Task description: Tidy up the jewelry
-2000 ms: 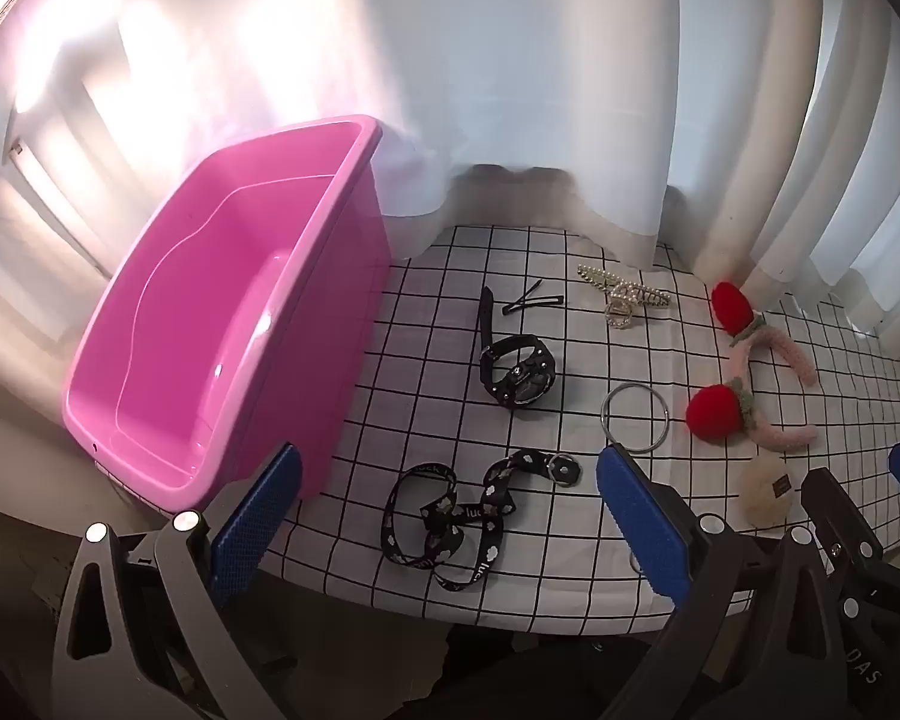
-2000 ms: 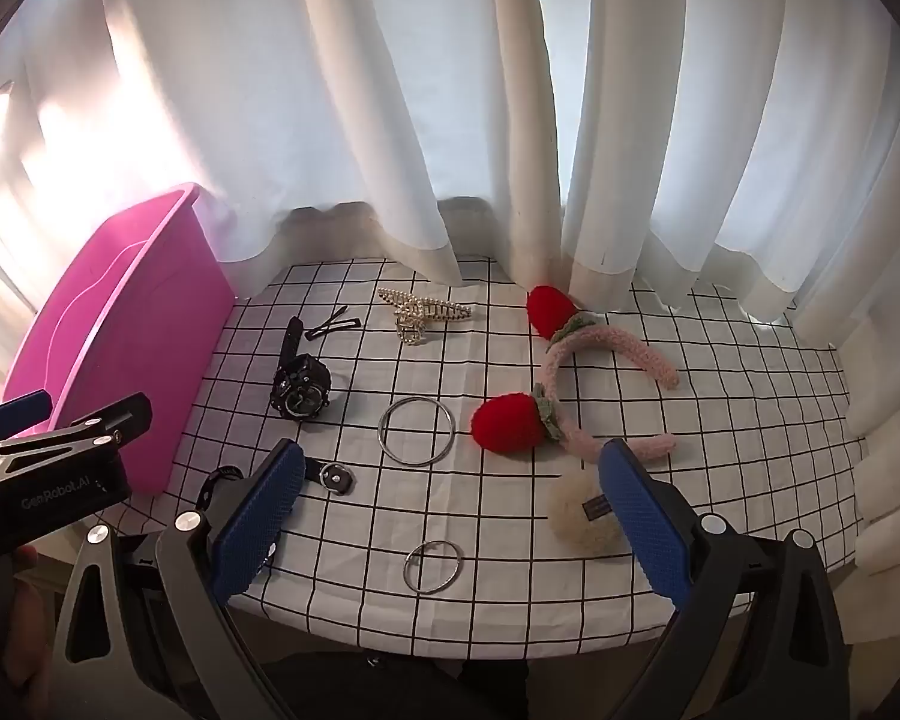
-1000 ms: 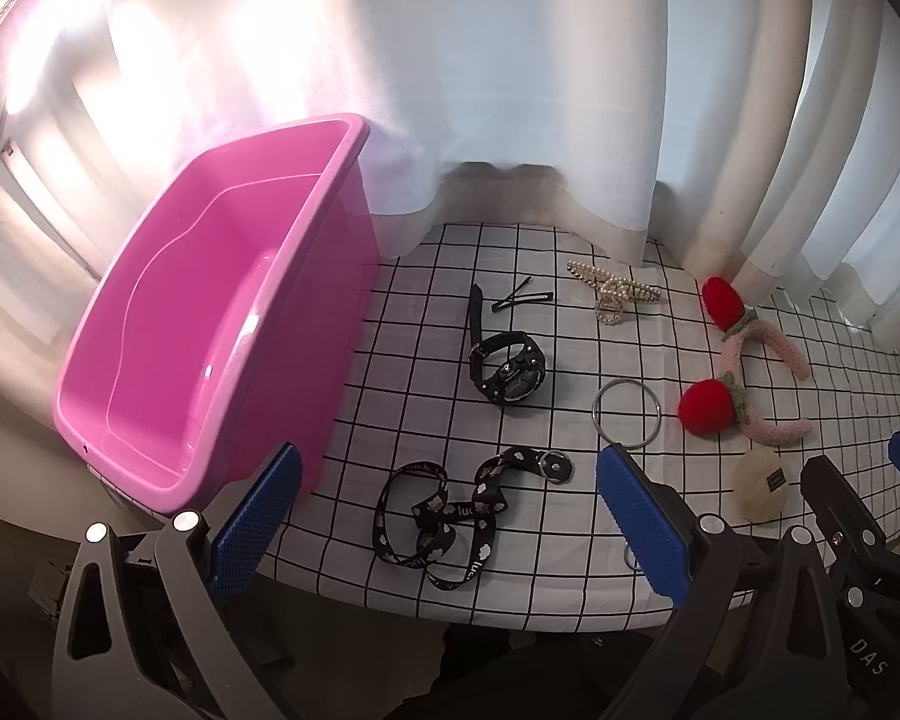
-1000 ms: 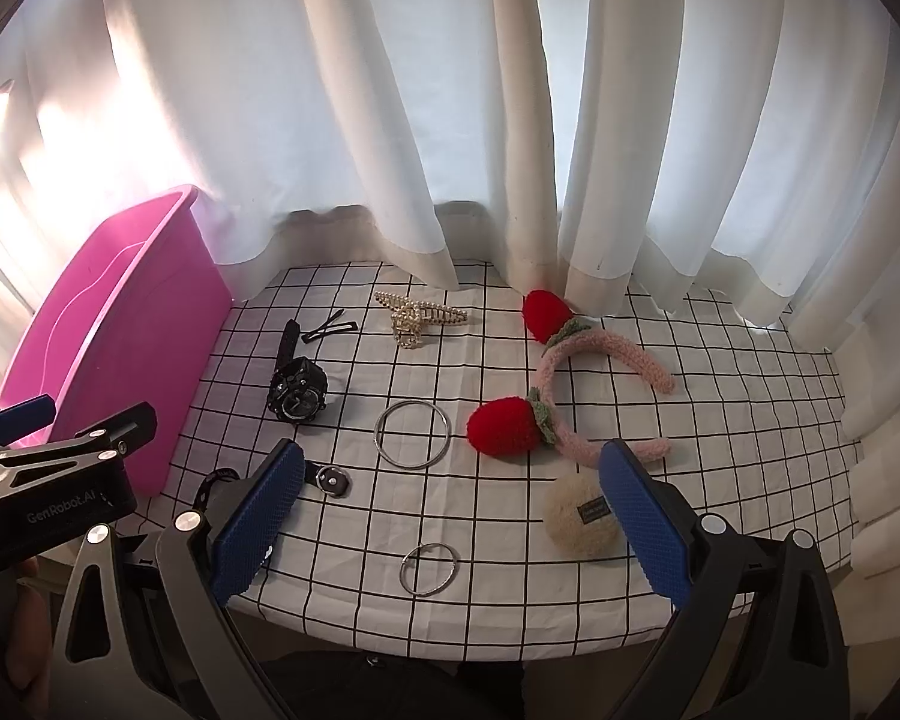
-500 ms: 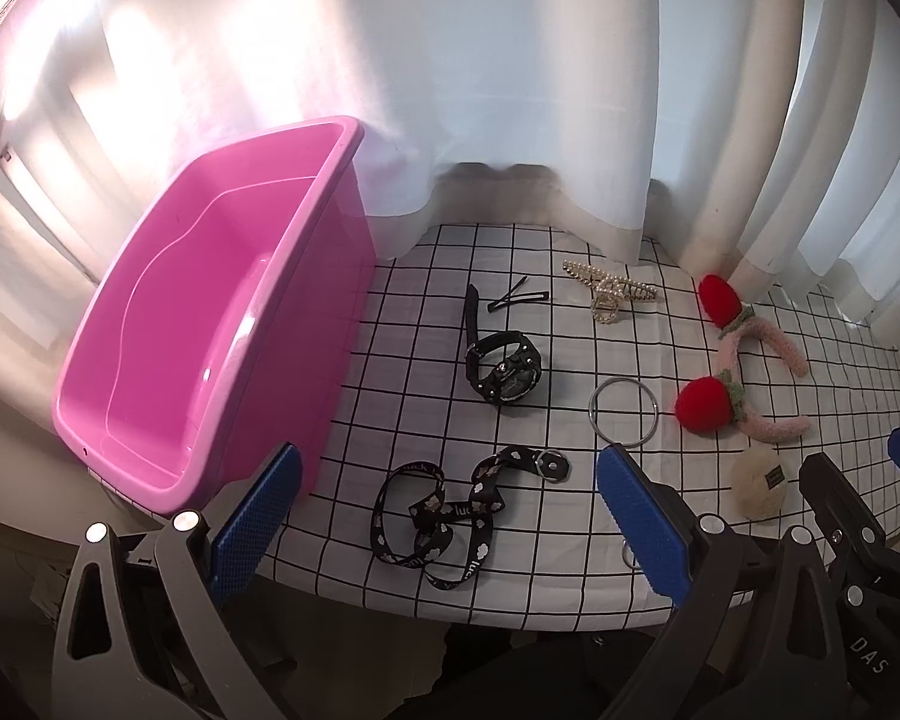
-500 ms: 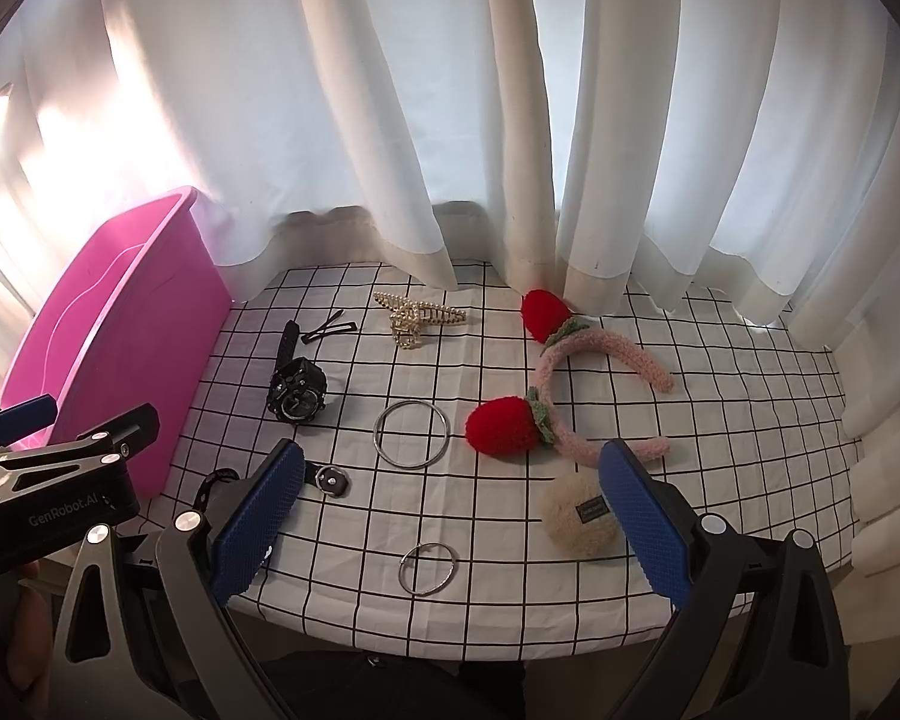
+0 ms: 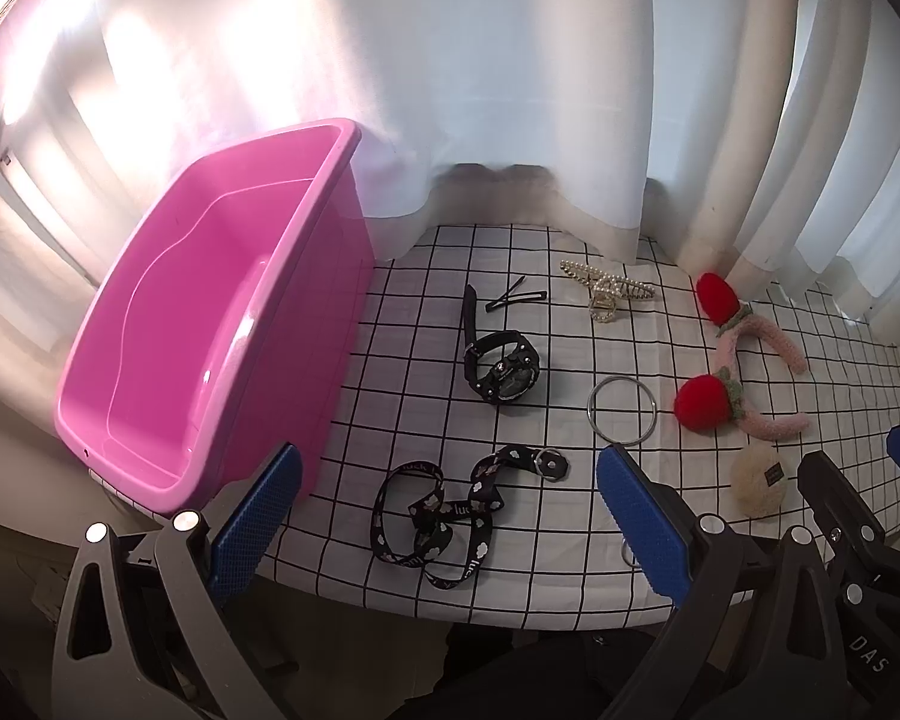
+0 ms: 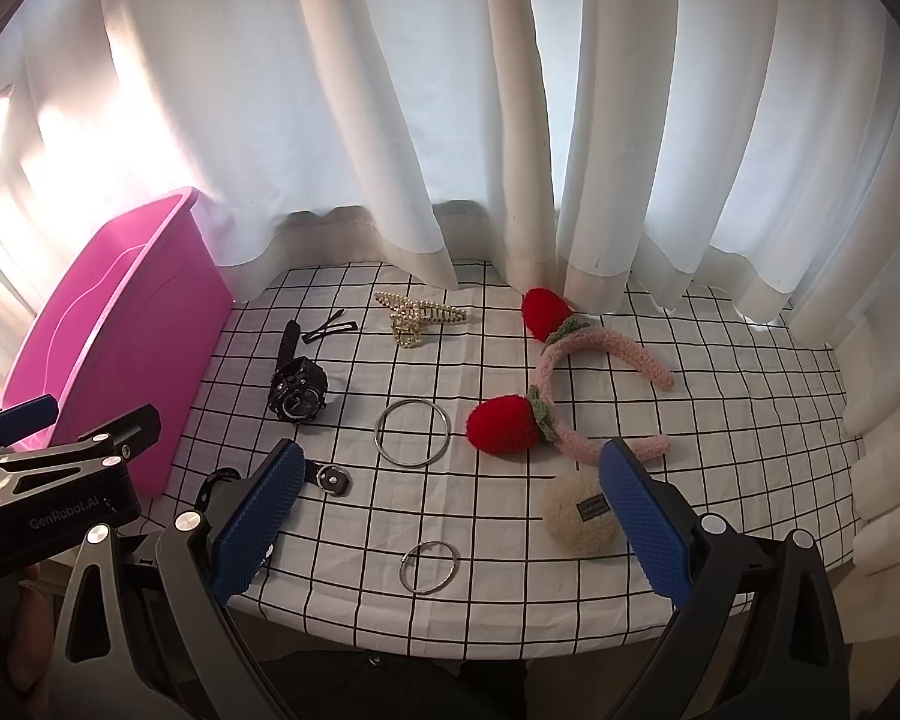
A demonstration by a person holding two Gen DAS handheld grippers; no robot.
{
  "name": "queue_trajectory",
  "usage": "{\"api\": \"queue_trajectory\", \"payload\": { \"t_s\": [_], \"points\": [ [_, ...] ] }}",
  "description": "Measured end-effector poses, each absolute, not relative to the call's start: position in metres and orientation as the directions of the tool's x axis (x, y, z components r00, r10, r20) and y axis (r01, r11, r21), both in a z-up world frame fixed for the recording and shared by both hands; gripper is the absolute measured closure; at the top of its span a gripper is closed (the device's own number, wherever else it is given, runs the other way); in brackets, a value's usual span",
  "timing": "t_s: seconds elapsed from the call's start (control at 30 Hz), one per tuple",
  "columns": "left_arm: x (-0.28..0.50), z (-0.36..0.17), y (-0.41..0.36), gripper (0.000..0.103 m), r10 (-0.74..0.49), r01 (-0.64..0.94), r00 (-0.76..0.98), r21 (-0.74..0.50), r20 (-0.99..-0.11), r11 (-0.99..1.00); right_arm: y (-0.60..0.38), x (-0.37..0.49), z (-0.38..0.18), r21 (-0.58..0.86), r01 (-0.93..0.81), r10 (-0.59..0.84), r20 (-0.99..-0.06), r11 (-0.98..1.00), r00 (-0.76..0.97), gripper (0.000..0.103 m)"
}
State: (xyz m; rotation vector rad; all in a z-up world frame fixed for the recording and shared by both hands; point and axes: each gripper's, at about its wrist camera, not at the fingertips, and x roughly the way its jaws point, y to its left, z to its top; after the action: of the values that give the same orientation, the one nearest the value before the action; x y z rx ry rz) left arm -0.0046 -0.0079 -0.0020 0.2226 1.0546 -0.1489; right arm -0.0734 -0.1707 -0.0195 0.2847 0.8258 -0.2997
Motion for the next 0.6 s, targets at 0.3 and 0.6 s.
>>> {"api": "queue_trajectory", "payload": {
  "t_s": [0.3, 0.6],
  "points": [
    [-0.0045, -0.0012, -0.0086, 0.006, -0.013, 0.23, 0.49, 0.115, -0.871, 0.966, -0.1707, -0.0741, -0.0193, 0.134, 0.371, -0.149, -0.753, 0.919, 0.642, 0.009],
    [-0.0066, 0.002, -0.0068, 0.006, -0.013, 0.229, 0.497, 0.117, -0.867, 0.966, -0.171, -0.0778, -0.0191, 0.139, 0.366, -0.144, -0.749, 0.92, 0.647, 0.009]
  ]
}}
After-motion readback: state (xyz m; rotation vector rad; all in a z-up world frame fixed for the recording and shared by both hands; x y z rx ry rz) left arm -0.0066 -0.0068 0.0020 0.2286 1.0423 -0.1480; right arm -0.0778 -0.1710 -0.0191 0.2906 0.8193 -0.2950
